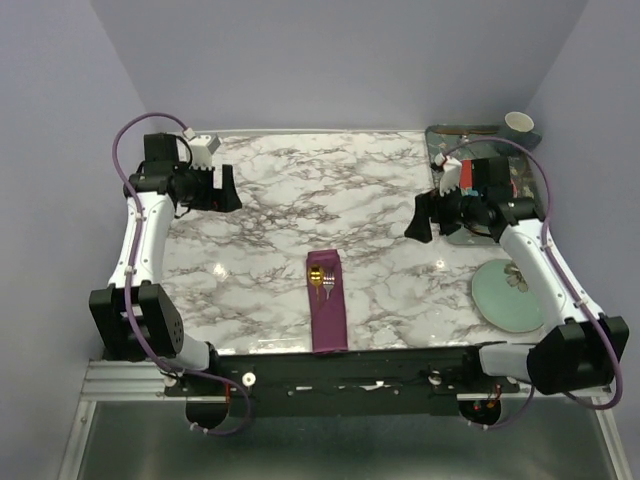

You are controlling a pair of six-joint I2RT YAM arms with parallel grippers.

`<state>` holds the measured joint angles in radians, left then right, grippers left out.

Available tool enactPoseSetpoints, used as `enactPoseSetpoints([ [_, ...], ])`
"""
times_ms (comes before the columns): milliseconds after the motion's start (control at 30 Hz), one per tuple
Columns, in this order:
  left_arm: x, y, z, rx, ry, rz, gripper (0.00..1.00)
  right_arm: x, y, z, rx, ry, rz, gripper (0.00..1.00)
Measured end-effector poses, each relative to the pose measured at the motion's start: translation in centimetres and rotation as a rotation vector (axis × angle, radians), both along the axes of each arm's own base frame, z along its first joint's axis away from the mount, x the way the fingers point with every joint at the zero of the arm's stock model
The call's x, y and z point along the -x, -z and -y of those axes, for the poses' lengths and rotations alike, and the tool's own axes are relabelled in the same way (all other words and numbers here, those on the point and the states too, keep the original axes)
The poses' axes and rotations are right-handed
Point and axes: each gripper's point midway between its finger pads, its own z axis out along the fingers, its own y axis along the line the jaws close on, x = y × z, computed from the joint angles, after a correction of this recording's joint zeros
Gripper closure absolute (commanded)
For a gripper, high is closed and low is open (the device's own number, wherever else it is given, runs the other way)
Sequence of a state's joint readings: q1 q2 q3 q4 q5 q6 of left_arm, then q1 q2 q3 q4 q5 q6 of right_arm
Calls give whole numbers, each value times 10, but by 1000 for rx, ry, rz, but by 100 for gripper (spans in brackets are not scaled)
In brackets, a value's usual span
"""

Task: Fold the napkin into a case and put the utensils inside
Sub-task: Reset both arms

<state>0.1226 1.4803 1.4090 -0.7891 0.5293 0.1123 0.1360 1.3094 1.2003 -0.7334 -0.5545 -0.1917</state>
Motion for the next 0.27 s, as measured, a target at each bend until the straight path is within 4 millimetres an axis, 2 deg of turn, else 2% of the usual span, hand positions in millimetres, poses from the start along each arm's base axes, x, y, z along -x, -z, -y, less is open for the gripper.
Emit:
enactPoseSetpoints([
  [133, 28, 43, 10, -86, 18, -64, 1, 26, 34, 16, 43, 90, -32, 0],
  [267, 46, 63, 28, -159, 66, -86, 1, 39, 50, 23, 56, 144, -46, 0],
])
